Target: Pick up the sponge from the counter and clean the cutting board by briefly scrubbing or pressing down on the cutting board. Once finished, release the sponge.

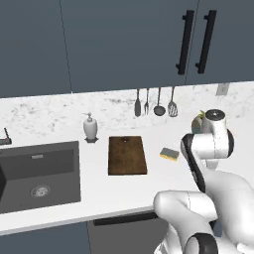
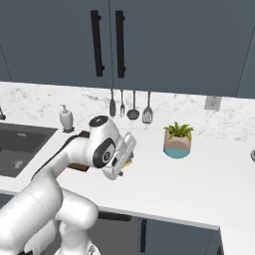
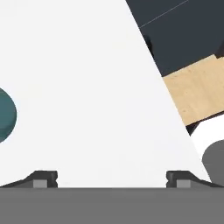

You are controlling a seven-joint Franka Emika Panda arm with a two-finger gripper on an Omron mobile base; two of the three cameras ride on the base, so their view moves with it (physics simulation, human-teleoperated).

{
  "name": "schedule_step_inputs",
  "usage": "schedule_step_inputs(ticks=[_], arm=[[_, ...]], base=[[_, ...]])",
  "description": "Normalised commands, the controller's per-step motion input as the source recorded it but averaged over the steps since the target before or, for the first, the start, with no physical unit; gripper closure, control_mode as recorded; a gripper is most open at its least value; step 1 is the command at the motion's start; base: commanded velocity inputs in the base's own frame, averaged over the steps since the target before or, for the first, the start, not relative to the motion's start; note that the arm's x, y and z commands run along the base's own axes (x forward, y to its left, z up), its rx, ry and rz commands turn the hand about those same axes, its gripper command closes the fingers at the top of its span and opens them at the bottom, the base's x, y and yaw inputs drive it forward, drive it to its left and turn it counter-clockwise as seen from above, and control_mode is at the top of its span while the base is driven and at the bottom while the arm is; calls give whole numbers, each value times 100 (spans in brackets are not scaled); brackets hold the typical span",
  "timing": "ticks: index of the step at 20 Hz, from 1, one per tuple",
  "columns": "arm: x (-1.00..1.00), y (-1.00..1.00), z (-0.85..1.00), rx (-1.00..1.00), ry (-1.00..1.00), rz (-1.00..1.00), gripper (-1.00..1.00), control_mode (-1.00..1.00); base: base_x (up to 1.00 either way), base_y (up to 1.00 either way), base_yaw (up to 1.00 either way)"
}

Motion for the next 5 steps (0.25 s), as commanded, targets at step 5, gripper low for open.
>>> schedule_step_inputs(ticks=[5], arm=[[-81,3,96,28,-29,4,-100,-100]], base=[[0,0,0]])
